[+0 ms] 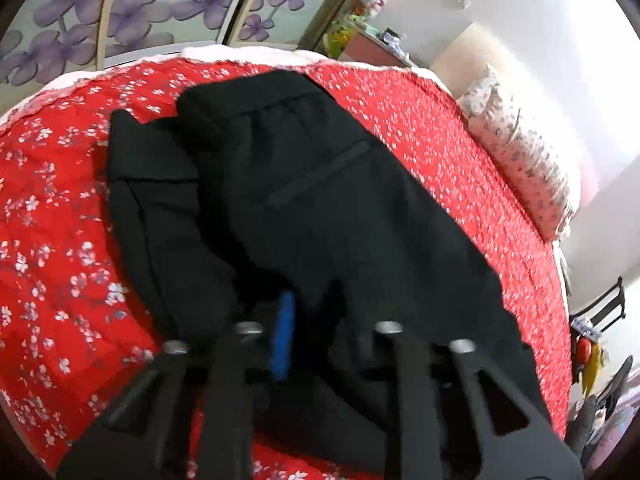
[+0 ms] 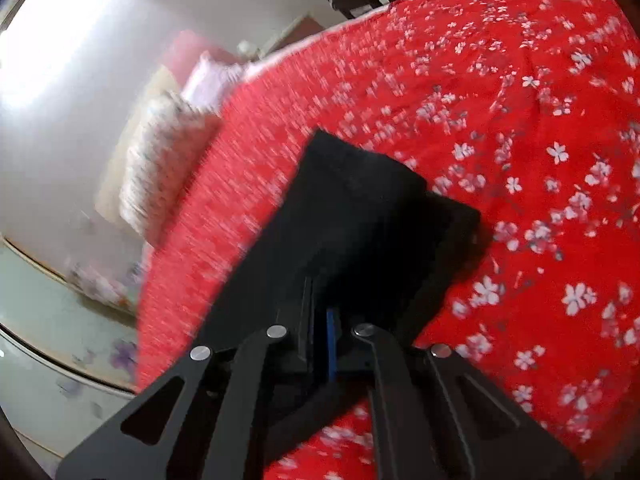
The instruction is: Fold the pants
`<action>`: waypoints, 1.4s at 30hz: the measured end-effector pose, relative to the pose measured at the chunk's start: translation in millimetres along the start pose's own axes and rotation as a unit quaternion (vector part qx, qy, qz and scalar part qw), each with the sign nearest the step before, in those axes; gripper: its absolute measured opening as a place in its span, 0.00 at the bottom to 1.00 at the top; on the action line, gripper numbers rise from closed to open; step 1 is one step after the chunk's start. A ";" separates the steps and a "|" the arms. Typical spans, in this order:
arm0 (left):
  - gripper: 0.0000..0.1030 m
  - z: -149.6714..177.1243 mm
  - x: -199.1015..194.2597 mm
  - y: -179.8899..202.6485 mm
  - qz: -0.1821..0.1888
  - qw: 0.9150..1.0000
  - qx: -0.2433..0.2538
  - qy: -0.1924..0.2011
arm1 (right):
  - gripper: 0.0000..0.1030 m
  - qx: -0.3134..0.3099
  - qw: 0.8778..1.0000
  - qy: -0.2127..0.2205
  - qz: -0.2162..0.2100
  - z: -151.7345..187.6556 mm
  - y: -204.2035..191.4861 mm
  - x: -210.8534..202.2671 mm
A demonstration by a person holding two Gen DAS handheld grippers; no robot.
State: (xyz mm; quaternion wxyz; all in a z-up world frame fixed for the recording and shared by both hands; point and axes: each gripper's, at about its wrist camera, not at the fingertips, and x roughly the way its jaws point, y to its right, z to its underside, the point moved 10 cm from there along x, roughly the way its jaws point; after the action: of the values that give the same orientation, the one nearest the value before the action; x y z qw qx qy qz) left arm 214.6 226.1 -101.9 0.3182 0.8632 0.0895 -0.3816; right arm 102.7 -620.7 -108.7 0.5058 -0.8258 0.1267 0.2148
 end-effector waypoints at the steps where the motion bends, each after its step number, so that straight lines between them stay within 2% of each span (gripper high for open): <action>1: 0.06 -2.3 -5.1 0.0 0.009 1.000 -0.001 0.005 | 0.04 -0.004 1.000 0.017 -0.022 -5.4 -9.0 -9.2; 2: 0.05 -4.3 -11.0 0.4 0.017 1.000 0.001 0.011 | 0.04 -0.013 0.999 0.028 -0.029 -7.8 -14.8 -14.9; 4: 0.05 -4.5 -20.8 0.8 0.027 0.999 0.012 0.017 | 0.04 -0.033 0.998 0.044 -0.014 -9.2 -19.2 -22.3; 7: 0.04 2.2 -21.6 -3.8 0.025 0.999 0.020 0.015 | 0.04 0.002 1.000 0.030 0.006 -5.7 -1.5 -19.0; 10: 0.04 6.3 -25.4 -8.2 0.036 0.999 0.015 0.025 | 0.04 0.053 0.998 0.023 -0.026 -5.3 8.3 -24.2; 13: 0.04 9.3 -32.9 -8.6 0.048 0.998 0.017 0.039 | 0.04 0.039 0.998 0.042 -0.031 -10.6 1.9 -32.0; 16: 0.04 16.9 -39.9 -11.4 0.054 0.997 0.016 0.054 | 0.04 0.067 0.994 0.054 -0.060 -15.1 5.3 -36.6; 19: 0.04 27.8 -48.4 -14.9 0.059 0.995 0.010 0.078 | 0.04 0.063 0.994 0.072 -0.059 -20.0 8.7 -44.6; 21: 0.04 33.2 -45.6 -14.1 0.042 0.995 0.027 0.083 | 0.04 0.051 0.996 0.070 -0.038 -20.0 8.3 -42.1; 25: 0.08 39.7 -30.1 -17.6 0.020 0.997 0.035 0.064 | 0.04 0.053 0.997 0.008 0.061 -3.7 41.9 -15.4; 26: 0.10 39.5 -32.1 -14.4 0.014 0.997 0.045 0.066 | 0.04 0.058 0.996 0.005 0.060 -3.5 45.1 -14.3; 28: 0.18 40.7 -39.4 -9.3 0.007 0.996 0.061 0.072 | 0.07 0.060 0.996 -0.009 0.071 -2.8 44.7 -18.9; 29: 0.33 41.0 -44.0 -6.2 0.004 0.995 0.070 0.077 | 0.11 0.057 0.996 -0.015 0.074 -2.0 44.3 -20.0; 30: 0.55 42.2 -53.2 -2.9 -0.005 0.992 0.084 0.091 | 0.14 0.057 0.996 -0.017 0.073 -1.7 44.2 -24.3; 31: 0.65 43.2 -61.7 -1.4 -0.019 0.990 0.093 0.106 | 0.19 0.062 0.995 -0.014 0.071 -2.2 44.0 -30.2; 32: 0.73 43.4 -71.0 1.9 -0.024 0.987 0.101 0.125 | 0.29 0.068 0.995 -0.009 0.071 -3.3 46.1 -37.6; 33: 0.75 44.4 -83.2 9.0 -0.017 0.982 0.112 0.149 | 0.38 0.072 0.995 -0.002 0.074 -4.1 47.7 -45.1; 34: 0.77 46.2 -92.3 16.0 -0.012 0.978 0.121 0.167 | 0.53 0.075 0.995 0.017 0.067 -9.4 47.0 -53.9; 35: 0.84 48.4 -100.2 23.2 -0.009 0.975 0.128 0.183 | 0.59 0.075 0.995 0.036 0.061 -15.3 46.1 -62.7; 36: 0.89 50.5 -104.3 28.2 -0.006 0.972 0.132 0.193 | 0.59 0.073 0.994 0.045 0.062 -18.2 46.6 -66.8; 39: 0.94 63.7 -107.6 49.6 0.015 0.968 0.144 0.204 | 0.56 0.055 0.993 0.064 0.079 -25.8 52.4 -74.5; 42: 0.96 77.6 -97.3 66.3 0.030 0.966 0.164 0.196 | 0.53 0.066 0.995 0.048 0.051 -25.5 53.1 -62.4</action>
State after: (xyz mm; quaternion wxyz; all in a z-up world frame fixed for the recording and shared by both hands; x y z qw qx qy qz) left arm 126.8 135.0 -39.6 0.1597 0.9638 0.0608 -0.2045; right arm 31.2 -668.2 -110.0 0.5413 -0.7923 0.2064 0.1913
